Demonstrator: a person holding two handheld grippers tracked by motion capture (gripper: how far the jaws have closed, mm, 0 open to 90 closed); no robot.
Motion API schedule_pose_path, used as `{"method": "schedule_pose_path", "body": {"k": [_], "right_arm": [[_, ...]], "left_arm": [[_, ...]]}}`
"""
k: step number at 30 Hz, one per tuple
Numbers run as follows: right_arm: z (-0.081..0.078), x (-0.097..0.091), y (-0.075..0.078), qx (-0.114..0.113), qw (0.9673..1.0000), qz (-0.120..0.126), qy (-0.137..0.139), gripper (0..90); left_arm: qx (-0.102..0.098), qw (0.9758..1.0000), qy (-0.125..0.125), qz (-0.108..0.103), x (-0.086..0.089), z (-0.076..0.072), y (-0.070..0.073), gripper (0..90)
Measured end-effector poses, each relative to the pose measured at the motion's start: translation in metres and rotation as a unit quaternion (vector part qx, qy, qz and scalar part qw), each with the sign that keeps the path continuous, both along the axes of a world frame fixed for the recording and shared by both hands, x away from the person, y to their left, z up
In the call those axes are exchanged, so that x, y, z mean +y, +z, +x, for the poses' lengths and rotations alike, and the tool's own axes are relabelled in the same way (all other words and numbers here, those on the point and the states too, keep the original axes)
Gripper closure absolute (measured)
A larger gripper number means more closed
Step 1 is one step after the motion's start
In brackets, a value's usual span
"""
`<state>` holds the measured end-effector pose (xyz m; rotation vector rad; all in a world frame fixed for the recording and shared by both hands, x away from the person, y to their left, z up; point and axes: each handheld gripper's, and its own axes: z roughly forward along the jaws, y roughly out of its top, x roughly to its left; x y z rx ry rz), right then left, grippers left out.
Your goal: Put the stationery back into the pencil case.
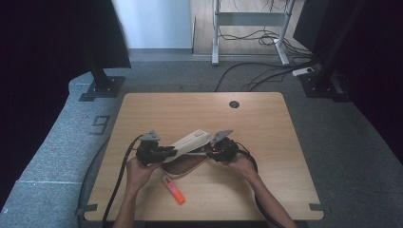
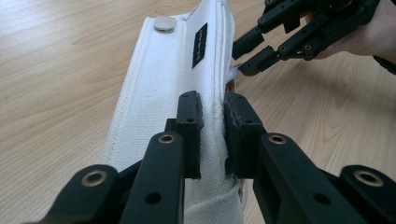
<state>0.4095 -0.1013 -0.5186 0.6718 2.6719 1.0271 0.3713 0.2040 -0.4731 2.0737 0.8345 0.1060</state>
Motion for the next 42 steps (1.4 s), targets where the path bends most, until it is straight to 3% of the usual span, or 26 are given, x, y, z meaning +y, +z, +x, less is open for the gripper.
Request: {"method": "schedule_pose_path", "body": {"k": [7,23,29,35,42], "right_arm": [[0.003,0.004,-0.003,0.003,0.9999,-0.009,0.005,78.9],[0.017,0.018,-0.003,-0.022,0.9995,-0.017,-0.018,77.0],[0.014,0.01,0.001,-0.015,0.9996,0.002,-0.024,70.4],[0.002,0.003,0.007,-0.009,0.9994,0.019,-0.026,52.4],[-0.008,0.001,0.005,0.006,0.9992,0.025,-0.03,39.5]], "left_arm": [[0.001,1.0,-0.002,0.0,0.0,0.0,0.0,77.1],[0.002,1.0,-0.003,-0.002,-0.002,0.0,-0.001,77.0],[0.0,1.0,0.0,-0.001,-0.001,0.0,-0.001,77.2],[-0.003,1.0,0.006,0.0,0.001,0.001,-0.002,77.5],[-0.005,0.9999,0.014,0.002,0.002,0.002,-0.003,77.6]]}}
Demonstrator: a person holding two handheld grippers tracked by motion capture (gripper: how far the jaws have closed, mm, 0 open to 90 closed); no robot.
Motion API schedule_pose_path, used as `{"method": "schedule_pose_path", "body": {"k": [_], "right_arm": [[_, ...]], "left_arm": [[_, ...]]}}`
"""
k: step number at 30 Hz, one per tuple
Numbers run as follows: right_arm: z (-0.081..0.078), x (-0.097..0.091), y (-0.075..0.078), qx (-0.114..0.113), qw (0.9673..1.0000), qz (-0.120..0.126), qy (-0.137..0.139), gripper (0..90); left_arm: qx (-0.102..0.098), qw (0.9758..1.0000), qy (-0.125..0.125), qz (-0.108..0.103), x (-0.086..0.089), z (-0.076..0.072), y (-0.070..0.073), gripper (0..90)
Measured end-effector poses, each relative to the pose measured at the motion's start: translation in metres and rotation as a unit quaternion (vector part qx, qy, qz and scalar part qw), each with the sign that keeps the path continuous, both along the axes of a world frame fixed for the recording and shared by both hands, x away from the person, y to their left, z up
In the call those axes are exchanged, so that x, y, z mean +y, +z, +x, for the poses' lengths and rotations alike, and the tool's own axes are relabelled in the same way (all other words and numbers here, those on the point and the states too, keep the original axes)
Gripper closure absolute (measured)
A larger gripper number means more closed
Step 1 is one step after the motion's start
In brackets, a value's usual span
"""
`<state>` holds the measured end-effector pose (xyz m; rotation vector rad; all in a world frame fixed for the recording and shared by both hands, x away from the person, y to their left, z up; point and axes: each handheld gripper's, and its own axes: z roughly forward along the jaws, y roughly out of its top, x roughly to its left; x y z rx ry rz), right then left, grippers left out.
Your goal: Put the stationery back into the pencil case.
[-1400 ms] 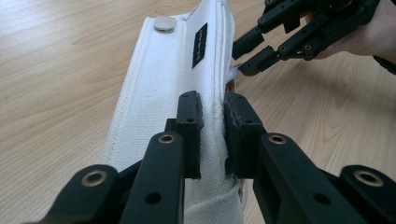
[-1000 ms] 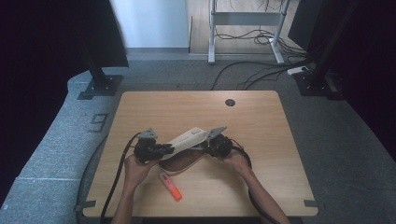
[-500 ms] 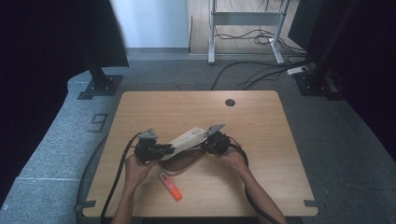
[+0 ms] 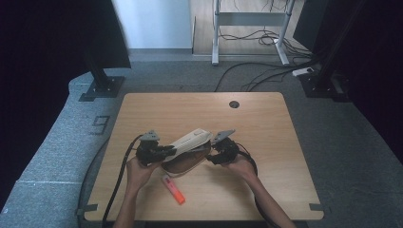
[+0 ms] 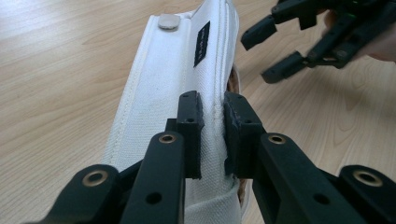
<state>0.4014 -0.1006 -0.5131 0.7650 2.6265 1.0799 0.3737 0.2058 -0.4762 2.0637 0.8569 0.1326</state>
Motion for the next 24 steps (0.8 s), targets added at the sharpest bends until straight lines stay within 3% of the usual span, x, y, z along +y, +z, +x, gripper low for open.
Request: {"method": "schedule_pose_path", "body": {"k": [12,24], "right_arm": [[-0.022,0.012,0.002,0.008,0.9996,0.02,0.021,30.7],[-0.048,0.039,-0.003,0.033,0.9965,0.05,0.059,25.9]], "left_arm": [[-0.002,1.0,0.005,0.002,0.003,0.0,0.0,77.6],[-0.001,1.0,0.001,0.002,0.003,0.0,0.001,77.4]]}}
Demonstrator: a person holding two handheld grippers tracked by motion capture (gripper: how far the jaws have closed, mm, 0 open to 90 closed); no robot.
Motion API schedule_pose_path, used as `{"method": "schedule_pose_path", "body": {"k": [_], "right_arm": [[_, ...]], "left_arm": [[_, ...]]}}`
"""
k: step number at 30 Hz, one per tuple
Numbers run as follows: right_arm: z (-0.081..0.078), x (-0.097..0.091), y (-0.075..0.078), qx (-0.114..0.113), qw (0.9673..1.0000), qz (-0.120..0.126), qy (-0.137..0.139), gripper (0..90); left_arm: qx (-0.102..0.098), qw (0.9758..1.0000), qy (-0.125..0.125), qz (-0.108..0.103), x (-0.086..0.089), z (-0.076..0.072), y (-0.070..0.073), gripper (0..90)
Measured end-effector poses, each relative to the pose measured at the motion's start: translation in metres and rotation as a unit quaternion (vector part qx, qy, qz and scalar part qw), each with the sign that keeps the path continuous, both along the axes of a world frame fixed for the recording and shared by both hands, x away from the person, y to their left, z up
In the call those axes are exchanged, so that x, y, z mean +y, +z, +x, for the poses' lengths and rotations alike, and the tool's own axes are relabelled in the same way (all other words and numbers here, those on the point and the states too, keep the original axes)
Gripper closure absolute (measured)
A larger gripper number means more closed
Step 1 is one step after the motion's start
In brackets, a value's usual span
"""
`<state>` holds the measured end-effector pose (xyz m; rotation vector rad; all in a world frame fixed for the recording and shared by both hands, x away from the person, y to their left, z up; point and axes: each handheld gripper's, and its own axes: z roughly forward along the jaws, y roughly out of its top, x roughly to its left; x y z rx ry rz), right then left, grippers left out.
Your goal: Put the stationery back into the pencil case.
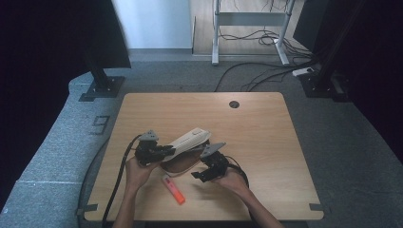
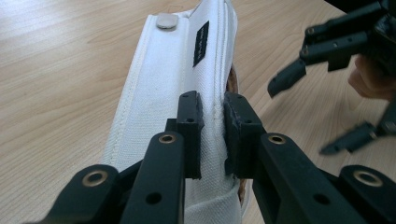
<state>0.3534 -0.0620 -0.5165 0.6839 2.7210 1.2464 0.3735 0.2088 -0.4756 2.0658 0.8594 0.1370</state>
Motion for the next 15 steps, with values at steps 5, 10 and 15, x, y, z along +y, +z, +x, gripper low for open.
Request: {"method": "schedule_pose_path", "body": {"k": [5,10,15], "right_arm": [[-0.008,0.012,-0.003,0.005,0.9999,0.004,0.015,25.8],[-0.015,0.023,-0.006,0.012,0.9995,0.009,0.027,25.9],[-0.023,0.033,-0.007,0.016,0.999,0.012,0.041,25.9]], "left_arm": [[-0.001,1.0,0.0,0.001,0.001,0.0,0.0,77.5],[-0.001,1.0,-0.001,0.002,0.001,0.0,0.0,77.4],[0.0,1.0,0.0,0.0,0.0,0.0,0.0,77.4]]}}
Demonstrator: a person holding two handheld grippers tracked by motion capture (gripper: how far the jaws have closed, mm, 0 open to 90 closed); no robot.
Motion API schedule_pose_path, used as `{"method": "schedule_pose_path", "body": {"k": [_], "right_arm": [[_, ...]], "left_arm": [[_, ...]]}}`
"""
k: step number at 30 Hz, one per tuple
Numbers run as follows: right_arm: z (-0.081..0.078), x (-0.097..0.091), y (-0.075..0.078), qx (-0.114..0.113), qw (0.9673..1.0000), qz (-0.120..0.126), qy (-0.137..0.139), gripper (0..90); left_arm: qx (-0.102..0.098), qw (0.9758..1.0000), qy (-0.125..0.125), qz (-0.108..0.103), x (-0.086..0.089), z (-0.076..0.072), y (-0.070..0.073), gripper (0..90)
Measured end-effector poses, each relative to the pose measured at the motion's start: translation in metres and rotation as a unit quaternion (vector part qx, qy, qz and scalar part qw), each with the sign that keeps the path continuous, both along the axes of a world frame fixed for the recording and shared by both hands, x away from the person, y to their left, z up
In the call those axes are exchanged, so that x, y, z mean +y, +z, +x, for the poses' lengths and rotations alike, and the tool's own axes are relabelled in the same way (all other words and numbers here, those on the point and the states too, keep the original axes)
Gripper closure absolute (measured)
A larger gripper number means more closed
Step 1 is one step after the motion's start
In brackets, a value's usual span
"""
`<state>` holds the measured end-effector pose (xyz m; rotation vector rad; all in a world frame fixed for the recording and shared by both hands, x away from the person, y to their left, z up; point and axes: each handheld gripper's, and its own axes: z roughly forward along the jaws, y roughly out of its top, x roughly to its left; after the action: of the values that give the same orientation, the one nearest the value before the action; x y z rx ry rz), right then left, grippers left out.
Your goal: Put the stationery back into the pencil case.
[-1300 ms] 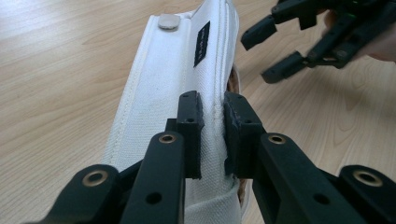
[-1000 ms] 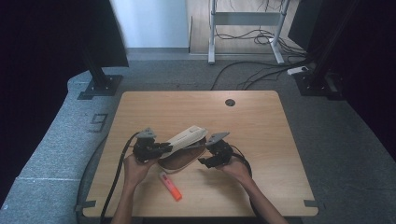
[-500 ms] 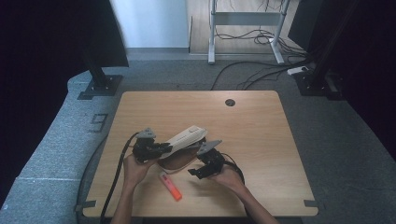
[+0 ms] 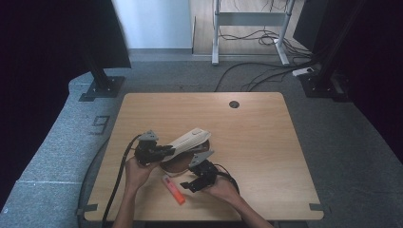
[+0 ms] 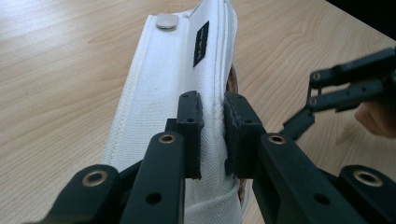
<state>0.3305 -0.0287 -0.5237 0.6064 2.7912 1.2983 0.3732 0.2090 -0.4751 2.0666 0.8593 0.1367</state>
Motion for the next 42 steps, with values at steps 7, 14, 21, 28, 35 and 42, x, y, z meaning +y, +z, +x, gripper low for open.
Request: {"method": "schedule_pose_path", "body": {"k": [7,14,21,28,35,42], "right_arm": [[-0.009,0.017,-0.004,0.012,0.9997,0.003,0.023,25.8],[-0.017,0.033,-0.01,0.012,0.999,-0.012,0.043,25.8],[-0.019,0.034,-0.015,-0.006,0.998,-0.042,0.046,30.3],[-0.017,0.024,-0.016,-0.031,0.9971,-0.057,0.04,40.4],[-0.02,0.019,-0.016,-0.054,0.9958,-0.059,0.045,58.7],[-0.019,0.015,-0.017,-0.047,0.9969,-0.049,0.041,65.3]], "left_arm": [[0.001,1.0,0.0,0.0,0.0,0.0,0.0,77.4],[0.001,1.0,-0.001,-0.001,0.0,0.0,0.0,77.4],[0.002,1.0,-0.001,-0.001,0.0,0.0,0.0,77.4],[0.003,1.0,-0.002,0.001,0.0,0.0,0.0,77.4],[0.003,1.0,-0.002,0.002,0.0,0.0,-0.001,77.3],[0.002,1.0,-0.002,0.002,0.0,0.0,0.0,77.4]]}}
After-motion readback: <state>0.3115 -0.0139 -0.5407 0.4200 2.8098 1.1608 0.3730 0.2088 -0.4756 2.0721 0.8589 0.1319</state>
